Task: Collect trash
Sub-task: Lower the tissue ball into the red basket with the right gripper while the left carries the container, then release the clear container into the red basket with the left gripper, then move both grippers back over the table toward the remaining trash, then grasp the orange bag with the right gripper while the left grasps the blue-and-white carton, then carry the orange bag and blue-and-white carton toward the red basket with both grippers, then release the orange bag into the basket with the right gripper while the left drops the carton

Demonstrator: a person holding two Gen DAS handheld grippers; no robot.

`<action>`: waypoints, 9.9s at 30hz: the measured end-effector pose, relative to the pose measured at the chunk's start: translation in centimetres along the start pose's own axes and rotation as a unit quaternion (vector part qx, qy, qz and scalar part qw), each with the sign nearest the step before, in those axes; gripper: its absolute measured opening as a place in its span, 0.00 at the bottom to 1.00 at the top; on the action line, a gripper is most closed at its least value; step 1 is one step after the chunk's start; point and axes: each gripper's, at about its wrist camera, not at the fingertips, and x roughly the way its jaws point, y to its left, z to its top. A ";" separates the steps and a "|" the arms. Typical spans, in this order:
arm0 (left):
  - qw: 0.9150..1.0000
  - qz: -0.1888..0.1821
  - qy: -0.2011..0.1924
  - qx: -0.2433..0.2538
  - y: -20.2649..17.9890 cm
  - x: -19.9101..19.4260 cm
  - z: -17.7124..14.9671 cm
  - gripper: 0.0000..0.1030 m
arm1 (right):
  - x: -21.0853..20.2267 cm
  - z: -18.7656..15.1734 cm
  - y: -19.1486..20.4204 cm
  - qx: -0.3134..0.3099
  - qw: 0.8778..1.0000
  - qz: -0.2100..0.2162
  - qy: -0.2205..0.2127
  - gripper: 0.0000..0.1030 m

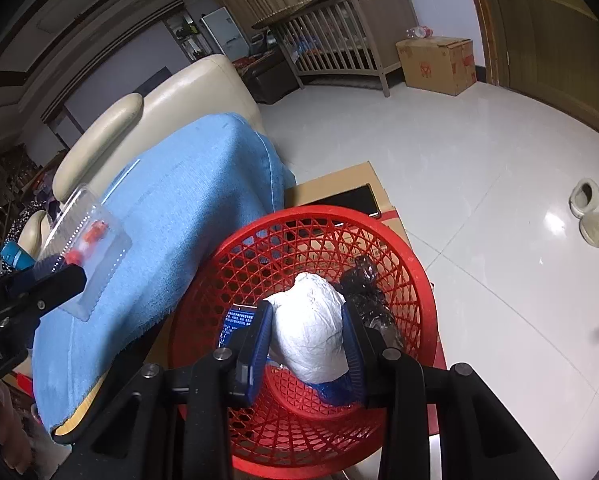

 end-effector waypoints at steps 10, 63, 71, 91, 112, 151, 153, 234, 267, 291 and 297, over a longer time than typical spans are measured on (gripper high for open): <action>1.000 -0.005 0.007 0.009 -1.0 0.7 0.1 0.46 | -0.2 -0.1 -0.9 0.019 1.000 -0.003 -0.006 0.65; 0.987 -0.084 0.109 0.088 -9.2 6.9 -1.7 0.73 | -7.2 2.7 -6.2 0.107 0.987 -0.017 -0.122 0.68; 0.990 -0.098 0.098 0.037 -6.0 6.1 -1.3 0.73 | -6.9 3.1 -4.5 0.090 0.989 -0.008 -0.118 0.68; 0.975 0.007 0.036 -0.218 17.3 2.1 -6.4 0.74 | 1.7 0.8 9.8 -0.075 0.995 -0.030 0.059 0.79; 0.910 0.121 0.033 -0.395 34.0 0.8 -18.9 0.74 | 9.6 0.7 29.8 -0.263 0.960 0.027 0.097 0.79; 0.894 0.113 0.038 -0.432 39.5 2.5 -18.4 0.74 | 19.9 0.8 41.2 -0.255 0.939 0.163 0.165 0.44; 0.896 0.111 0.033 -0.429 40.2 2.9 -17.0 0.75 | 19.5 0.6 40.4 -0.251 0.941 0.163 0.161 0.44; 0.939 0.120 -0.001 -0.323 29.3 -2.7 -12.9 0.39 | 8.0 5.2 31.0 -0.174 0.975 0.134 0.029 0.34; 0.976 0.068 -0.019 -0.204 17.0 -3.6 -7.5 0.39 | 0.0 4.7 16.3 -0.080 0.991 0.102 -0.031 0.35; 0.998 -0.003 -0.008 -0.069 4.4 -1.6 -1.9 0.39 | -2.5 3.1 0.9 0.005 0.999 0.005 -0.037 0.35; 0.999 -0.019 -0.001 -0.048 2.0 -0.7 -0.5 0.39 | -2.3 2.1 -0.2 0.007 1.000 -0.002 -0.030 0.35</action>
